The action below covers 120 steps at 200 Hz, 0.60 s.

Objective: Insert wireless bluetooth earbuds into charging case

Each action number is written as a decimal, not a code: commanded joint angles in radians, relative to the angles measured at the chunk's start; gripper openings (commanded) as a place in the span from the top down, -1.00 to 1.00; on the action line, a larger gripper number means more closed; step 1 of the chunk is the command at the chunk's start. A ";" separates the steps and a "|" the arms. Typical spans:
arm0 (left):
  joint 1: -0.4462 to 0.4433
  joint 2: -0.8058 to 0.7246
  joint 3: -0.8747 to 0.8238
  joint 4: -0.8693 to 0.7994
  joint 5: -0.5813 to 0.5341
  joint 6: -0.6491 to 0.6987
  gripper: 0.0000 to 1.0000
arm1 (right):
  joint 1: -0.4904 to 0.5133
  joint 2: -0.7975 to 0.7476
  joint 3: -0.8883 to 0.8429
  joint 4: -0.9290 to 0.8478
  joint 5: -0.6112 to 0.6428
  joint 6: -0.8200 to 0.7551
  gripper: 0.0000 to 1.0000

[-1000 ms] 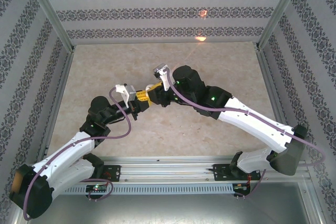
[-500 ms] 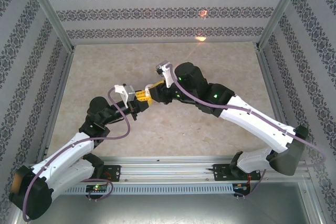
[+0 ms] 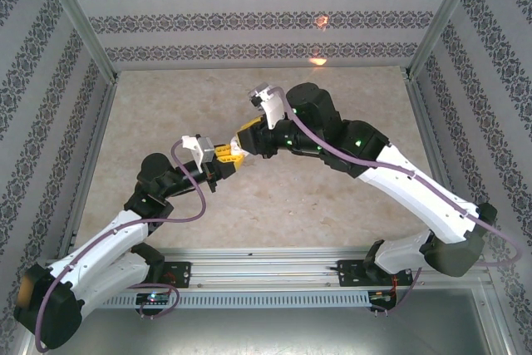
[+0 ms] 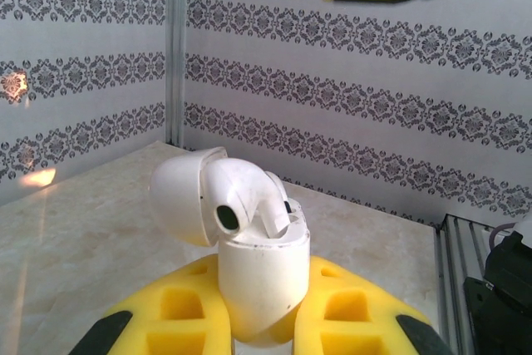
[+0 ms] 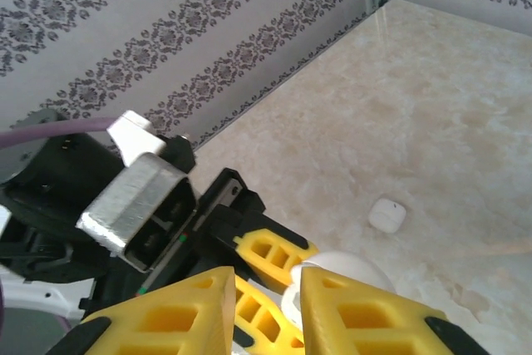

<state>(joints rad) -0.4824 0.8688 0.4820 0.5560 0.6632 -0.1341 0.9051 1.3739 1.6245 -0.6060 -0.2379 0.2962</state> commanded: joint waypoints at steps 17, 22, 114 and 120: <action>0.001 0.003 0.050 -0.011 0.048 0.018 1.00 | -0.007 0.079 0.128 -0.189 -0.086 -0.086 0.59; 0.001 0.004 0.051 -0.011 0.051 0.016 1.00 | -0.007 0.089 0.137 -0.206 -0.087 -0.094 0.59; 0.001 0.028 0.060 0.003 0.073 -0.008 1.00 | -0.008 0.197 0.255 -0.367 -0.056 -0.183 0.62; 0.001 0.027 0.061 0.005 0.075 -0.010 1.00 | -0.008 0.199 0.255 -0.371 -0.051 -0.185 0.62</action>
<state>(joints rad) -0.4824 0.8932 0.5022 0.5457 0.7078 -0.1329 0.9051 1.5635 1.8473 -0.9257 -0.3042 0.1486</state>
